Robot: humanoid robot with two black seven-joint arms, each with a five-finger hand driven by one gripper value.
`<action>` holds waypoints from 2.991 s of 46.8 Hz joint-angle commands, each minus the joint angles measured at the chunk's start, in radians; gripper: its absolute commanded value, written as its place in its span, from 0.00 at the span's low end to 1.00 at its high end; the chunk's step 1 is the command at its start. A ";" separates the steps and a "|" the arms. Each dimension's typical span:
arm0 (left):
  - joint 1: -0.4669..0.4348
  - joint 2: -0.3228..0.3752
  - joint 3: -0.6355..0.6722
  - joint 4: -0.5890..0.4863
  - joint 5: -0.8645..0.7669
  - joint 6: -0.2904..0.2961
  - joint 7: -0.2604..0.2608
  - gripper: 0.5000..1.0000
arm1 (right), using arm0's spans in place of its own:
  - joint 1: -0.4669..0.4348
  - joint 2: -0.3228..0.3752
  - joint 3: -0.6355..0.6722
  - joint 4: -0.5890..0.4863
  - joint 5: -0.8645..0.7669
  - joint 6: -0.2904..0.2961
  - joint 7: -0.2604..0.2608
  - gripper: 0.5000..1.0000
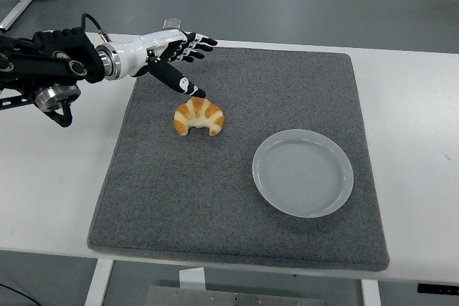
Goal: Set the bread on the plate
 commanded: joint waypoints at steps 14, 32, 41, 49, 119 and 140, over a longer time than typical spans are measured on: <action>0.176 0.040 -0.088 0.037 0.334 0.080 -0.031 0.98 | 0.000 0.000 0.000 0.000 0.000 0.001 0.000 0.90; 0.384 -0.040 -0.271 0.207 0.435 0.082 -0.055 0.98 | 0.001 0.000 0.000 0.000 0.000 -0.001 0.000 0.90; 0.417 -0.091 -0.282 0.264 0.437 0.091 -0.074 0.98 | 0.001 0.000 0.000 -0.002 0.000 -0.001 0.000 0.90; 0.442 -0.127 -0.283 0.317 0.437 0.097 -0.094 0.97 | 0.000 0.000 0.000 0.000 0.000 -0.002 0.000 0.90; 0.491 -0.181 -0.387 0.428 0.437 0.162 -0.160 0.00 | -0.002 0.000 -0.002 0.000 0.000 -0.004 0.000 0.90; 0.468 -0.072 -0.450 0.426 0.434 0.157 -0.158 0.00 | -0.002 0.000 -0.002 0.000 0.000 -0.005 0.000 0.90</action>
